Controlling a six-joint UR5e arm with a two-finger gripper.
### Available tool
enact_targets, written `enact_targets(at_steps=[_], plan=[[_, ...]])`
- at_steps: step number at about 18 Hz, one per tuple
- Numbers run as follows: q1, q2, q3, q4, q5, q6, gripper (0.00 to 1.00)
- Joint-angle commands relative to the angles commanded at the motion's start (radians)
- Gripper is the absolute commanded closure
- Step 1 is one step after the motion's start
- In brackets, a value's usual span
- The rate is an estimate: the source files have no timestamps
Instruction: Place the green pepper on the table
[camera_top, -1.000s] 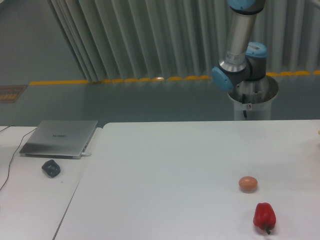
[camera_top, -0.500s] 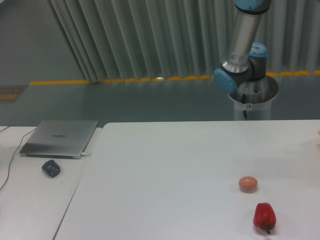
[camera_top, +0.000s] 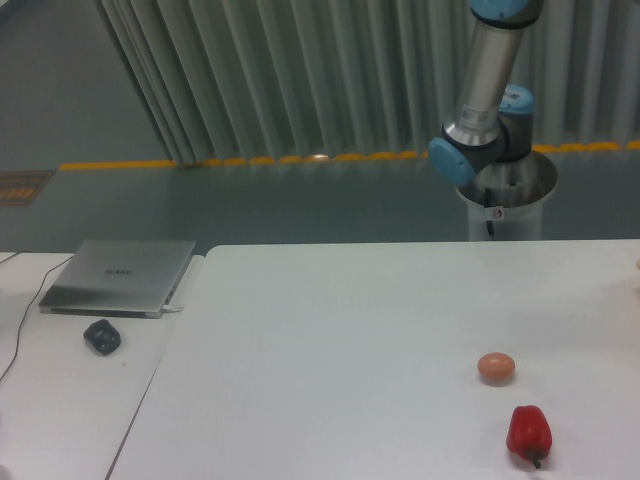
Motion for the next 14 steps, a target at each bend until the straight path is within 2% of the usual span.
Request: enact_targets(at_steps=[5,11,14], plan=[[-0.011,-0.002,-0.017,0.005,-0.005,-0.15,0.0],[-0.034,0.0,-0.081,0.0,-0.011,-0.169,0.0],[-0.046,0.003,-0.086,-0.002,-0.011,-0.215,0.0]])
